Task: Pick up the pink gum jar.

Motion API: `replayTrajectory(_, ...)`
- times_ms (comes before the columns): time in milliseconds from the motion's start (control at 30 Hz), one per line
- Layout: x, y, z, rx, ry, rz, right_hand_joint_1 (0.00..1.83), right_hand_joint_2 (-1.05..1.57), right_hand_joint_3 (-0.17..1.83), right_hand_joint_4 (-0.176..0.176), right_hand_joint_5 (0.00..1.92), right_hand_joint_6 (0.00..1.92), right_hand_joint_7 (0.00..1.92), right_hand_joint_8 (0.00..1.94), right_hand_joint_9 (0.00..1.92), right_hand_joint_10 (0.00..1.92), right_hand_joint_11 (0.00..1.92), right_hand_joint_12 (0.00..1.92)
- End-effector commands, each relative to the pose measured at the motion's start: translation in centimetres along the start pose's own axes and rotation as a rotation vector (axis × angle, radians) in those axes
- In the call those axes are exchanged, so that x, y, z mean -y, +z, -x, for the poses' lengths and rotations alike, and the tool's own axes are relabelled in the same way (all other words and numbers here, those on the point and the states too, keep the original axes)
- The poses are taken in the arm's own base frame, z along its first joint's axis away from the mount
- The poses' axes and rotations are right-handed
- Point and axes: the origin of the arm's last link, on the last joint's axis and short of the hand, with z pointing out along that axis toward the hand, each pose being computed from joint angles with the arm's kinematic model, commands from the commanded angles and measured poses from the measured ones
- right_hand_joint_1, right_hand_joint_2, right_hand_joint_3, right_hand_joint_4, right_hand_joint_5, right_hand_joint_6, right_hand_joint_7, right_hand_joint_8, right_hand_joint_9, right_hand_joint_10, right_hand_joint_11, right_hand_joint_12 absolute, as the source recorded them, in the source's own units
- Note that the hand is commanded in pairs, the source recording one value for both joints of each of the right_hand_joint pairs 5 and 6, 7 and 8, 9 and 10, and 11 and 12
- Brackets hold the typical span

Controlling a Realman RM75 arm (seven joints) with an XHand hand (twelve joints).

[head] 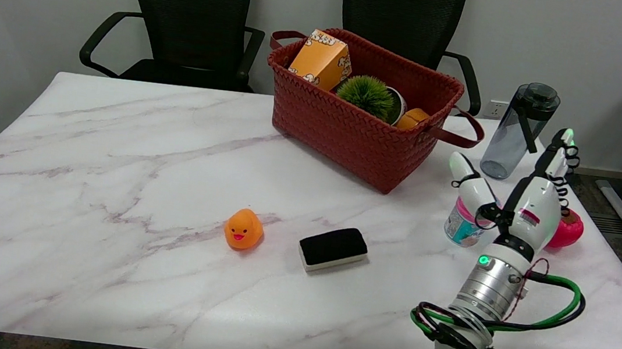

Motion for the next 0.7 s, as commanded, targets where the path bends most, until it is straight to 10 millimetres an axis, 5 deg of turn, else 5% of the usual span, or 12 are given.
replayTrajectory(33, -3.3, 0.0, 0.5, 0.003, 0.202, 0.083, 0.79, 0.85, -0.17, 0.000, 0.00, 0.00, 0.00, 0.00, 0.19, 0.19, 0.34, 0.34)
replayTrajectory(533, -5.8, 1.3, 2.1, 0.064, 0.225, 0.116, 0.77, 0.89, -0.17, 0.000, 0.00, 0.00, 0.00, 0.00, 0.17, 0.17, 0.32, 0.32)
replayTrajectory(700, -6.3, 2.0, 2.8, 0.095, 0.243, 0.129, 0.77, 0.87, -0.17, 0.000, 0.00, 0.00, 0.00, 0.00, 0.03, 0.03, 0.23, 0.23)
